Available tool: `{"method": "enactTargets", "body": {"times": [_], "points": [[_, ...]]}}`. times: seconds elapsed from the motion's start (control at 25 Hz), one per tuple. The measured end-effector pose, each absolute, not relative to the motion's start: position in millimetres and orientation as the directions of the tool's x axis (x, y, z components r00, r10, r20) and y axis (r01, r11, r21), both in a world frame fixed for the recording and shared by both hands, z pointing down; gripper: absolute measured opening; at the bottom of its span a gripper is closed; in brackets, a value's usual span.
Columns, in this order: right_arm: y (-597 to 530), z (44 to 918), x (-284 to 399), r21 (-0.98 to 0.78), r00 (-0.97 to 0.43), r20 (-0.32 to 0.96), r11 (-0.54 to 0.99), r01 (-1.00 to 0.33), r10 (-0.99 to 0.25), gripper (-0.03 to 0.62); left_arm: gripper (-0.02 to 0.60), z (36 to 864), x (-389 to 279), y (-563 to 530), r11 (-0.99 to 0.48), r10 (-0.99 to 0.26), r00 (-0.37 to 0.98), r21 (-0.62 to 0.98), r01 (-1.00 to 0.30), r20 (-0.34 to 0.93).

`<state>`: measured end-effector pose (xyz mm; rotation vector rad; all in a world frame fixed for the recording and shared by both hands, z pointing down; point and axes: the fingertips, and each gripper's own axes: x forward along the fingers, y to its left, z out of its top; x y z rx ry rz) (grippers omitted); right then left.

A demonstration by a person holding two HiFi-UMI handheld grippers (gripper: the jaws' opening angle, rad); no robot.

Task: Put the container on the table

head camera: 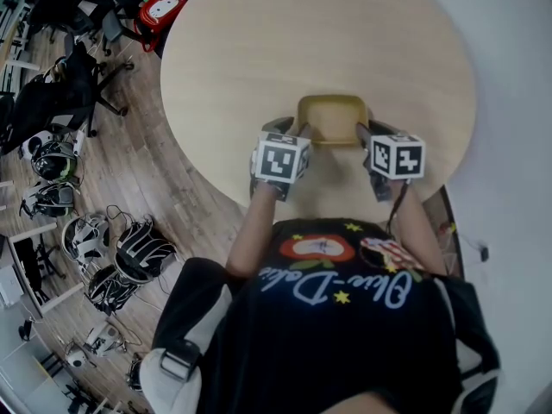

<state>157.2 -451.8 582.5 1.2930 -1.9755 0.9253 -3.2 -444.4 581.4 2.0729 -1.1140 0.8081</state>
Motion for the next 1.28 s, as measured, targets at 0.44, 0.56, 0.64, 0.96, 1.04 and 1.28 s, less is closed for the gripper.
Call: {"method": "enactTargets", "body": {"times": [0.44,0.56,0.64,0.96,1.04,1.28], "points": [[-467,521,181,-0.215,-0.322,0.629,0.239,-0.947,-0.708,0.083,0.116,519,-25,-462,-0.350,-0.695,0.430,0.250,-0.902,0.577],[-466,507,186,-0.195,-0.299,0.582,0.228,-0.954,-0.756,0.001,0.024,503,-25,-461,-0.349,-0.738,0.420,0.234,-0.908,0.528],[-465,496,185,-0.186,-0.302,0.552,0.238,-0.953,-0.777,0.000,0.000,492,-26,-459,-0.350,-0.769,0.405,0.205,-0.914,0.495],[-463,469,180,-0.167,-0.314,0.472,0.267,-0.949,-0.824,0.000,0.000,467,-23,-454,-0.377,-0.811,0.387,0.113,-0.919,0.438],[-462,466,180,-0.161,-0.315,0.471,0.270,-0.949,-0.824,0.000,0.000,465,-24,-453,-0.376,-0.815,0.386,0.112,-0.920,0.433],[-457,465,180,-0.154,-0.313,0.473,0.273,-0.950,-0.824,0.000,0.000,464,-25,-449,-0.371,-0.819,0.382,0.111,-0.922,0.429]]}}
